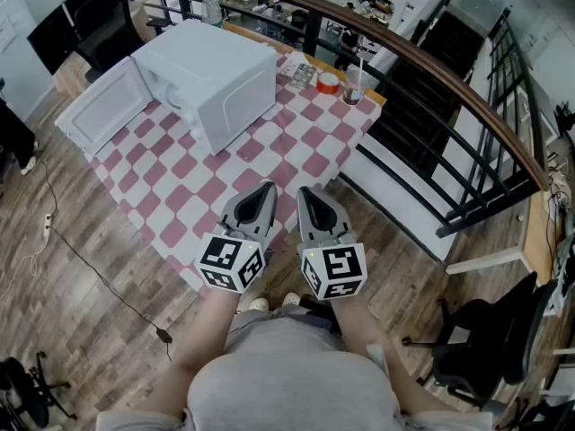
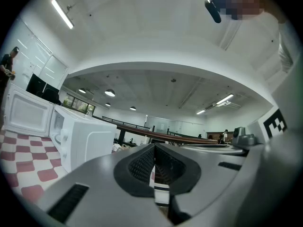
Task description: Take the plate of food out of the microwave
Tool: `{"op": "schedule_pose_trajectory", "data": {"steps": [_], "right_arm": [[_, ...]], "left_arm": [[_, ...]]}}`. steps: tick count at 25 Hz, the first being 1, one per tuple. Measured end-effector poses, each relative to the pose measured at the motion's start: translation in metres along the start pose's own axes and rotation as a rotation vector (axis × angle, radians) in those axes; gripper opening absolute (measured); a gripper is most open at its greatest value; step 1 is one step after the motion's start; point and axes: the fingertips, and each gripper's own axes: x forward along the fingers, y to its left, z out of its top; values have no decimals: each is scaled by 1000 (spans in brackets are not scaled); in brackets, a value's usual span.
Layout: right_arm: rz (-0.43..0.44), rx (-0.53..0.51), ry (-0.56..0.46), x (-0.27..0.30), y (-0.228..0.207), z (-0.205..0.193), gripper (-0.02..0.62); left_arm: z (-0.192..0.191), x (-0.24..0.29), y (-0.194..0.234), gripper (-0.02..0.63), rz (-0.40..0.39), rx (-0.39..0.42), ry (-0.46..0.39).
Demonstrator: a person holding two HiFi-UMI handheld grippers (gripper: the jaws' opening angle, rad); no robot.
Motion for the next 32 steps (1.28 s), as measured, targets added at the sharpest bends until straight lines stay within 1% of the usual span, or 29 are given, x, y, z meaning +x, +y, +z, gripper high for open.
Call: {"op": "schedule_pose_trajectory", "data": {"steps": [7,12,20,24,32], "right_arm": [[5,-10,-1,-4,-4,1,25],[56,13,-33,-8,0,2,25],[106,-1,-9,-7,9,-5,25],[117,-3,0,-1,19,-8,25],[131,2,-5,13,63,-4,25]], "left_arm": [[5,-2,-2,5,28,6,-22],[3,-5,-3,5,64,4,-31],[1,-15,-1,5,112,8,-40],[3,-25,10,5,134,3,-53],[14,-61,41,5,155,5,-61]]}}
